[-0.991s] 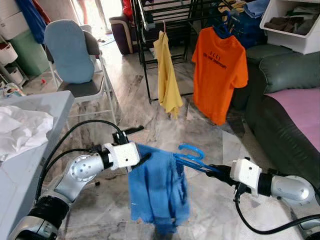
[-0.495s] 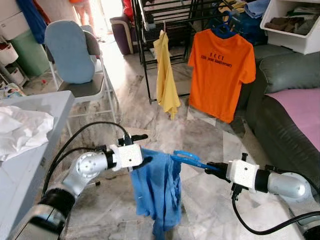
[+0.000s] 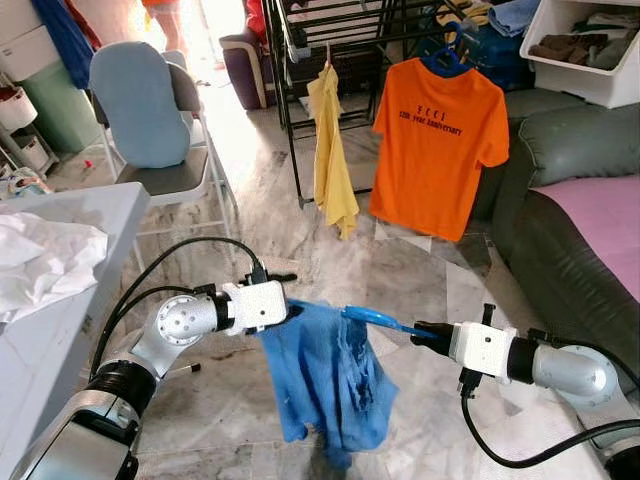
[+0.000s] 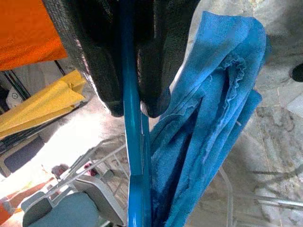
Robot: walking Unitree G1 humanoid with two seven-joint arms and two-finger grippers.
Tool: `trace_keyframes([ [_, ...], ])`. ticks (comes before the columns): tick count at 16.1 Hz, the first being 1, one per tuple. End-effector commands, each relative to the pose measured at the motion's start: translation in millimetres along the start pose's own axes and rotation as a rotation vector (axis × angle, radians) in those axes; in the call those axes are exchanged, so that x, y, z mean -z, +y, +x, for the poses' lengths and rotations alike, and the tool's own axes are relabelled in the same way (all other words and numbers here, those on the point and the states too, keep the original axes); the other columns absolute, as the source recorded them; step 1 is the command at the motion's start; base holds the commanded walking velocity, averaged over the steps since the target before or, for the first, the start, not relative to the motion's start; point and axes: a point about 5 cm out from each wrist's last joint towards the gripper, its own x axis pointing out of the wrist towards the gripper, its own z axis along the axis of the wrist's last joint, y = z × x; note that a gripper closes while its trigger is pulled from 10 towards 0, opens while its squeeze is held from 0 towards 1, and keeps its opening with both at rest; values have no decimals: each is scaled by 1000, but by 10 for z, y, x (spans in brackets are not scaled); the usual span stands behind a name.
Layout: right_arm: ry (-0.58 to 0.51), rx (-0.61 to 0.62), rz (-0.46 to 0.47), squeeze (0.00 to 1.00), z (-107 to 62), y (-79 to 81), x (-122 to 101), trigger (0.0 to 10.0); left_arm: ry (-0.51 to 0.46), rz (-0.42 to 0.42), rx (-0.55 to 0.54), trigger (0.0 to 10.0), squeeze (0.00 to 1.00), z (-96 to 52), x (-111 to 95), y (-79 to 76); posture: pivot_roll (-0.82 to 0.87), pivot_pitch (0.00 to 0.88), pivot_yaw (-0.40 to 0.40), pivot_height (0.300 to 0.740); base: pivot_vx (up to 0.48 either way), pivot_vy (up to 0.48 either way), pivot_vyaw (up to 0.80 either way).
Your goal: Hang hanger
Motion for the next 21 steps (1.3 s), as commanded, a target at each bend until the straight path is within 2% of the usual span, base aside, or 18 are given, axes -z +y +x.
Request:
trace_keyframes([
  [1, -47, 24, -46, 0, 46, -81, -97, 10000, 15, 17, 28, 0, 0, -9, 13, 16, -160, 0, 112, 740, 0, 0, 0],
  [13, -69, 34, -63, 0, 99, -101, -130, 10000, 11, -2, 40, 0, 0, 38, 21, -3, -165, 0, 116, 740, 0, 0, 0],
  [19, -65, 26, -69, 0, 121, -117, -122, 10000, 2, -50, 59, 0, 0, 42, 39, -53, -162, 0, 113, 740, 0, 0, 0],
  [20, -53, 9, -57, 1000, 113, -138, -105, 10000, 8, -55, 64, 0, 0, 31, 56, -70, -161, 0, 112, 740, 0, 0, 0],
  [21, -46, 3, -59, 1000, 106, -149, -97, 10000, 11, -57, 66, 0, 0, 26, 63, -76, -160, 0, 110, 740, 0, 0, 0],
])
